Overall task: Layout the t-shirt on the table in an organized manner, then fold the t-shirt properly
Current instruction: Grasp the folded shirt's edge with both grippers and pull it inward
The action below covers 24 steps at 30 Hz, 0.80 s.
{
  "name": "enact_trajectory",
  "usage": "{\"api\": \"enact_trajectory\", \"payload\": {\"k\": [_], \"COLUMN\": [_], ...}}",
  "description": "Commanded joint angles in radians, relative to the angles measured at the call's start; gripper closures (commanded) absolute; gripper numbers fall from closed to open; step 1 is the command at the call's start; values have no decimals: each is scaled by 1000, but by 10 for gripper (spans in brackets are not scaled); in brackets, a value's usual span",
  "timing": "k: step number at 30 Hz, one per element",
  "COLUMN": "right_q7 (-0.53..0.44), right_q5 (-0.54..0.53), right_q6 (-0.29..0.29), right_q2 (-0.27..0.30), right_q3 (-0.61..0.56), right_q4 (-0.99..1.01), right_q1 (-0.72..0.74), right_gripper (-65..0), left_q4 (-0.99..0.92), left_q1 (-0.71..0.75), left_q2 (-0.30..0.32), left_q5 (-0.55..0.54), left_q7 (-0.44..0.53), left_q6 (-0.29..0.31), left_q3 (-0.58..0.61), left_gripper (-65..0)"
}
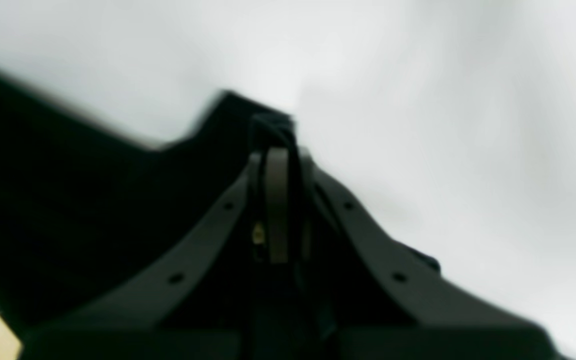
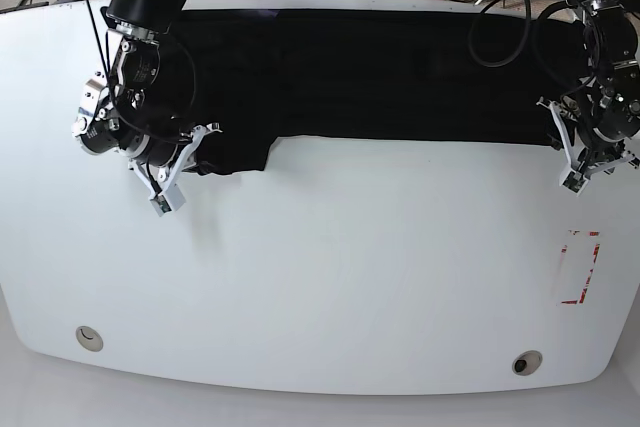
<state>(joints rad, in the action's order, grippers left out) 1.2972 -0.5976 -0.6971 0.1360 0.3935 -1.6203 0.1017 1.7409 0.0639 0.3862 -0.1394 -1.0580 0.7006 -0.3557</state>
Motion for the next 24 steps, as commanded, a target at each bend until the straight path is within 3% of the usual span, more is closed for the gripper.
{"api": "enact_trajectory", "payload": {"k": [1,7,15,24], "right_q7": [34,99,99,99], "right_q5": [-88,-261,-397,-503], "right_q6": [-1,-1,-1,-1], "right_q2": [18,21,44,136], "right_q3": [3,-54,-95,-195], "right_q4": [-73,-208,-283,-285], "right_q1": [-13,-84,-230,-337], "right_gripper": [0,0,0,0], "left_q4": [14,14,14,14], "left_q1": [-14,-14,-14,-11], "left_q2": [20,20,20,20], "left_q5": [-1,2,-1,1], "left_q7": [12,12,12,12], "left_q6": [-2,-2,-2,-2], "left_q3": [13,36,37,37], "left_gripper": [-269,-269,-269,-269]}}
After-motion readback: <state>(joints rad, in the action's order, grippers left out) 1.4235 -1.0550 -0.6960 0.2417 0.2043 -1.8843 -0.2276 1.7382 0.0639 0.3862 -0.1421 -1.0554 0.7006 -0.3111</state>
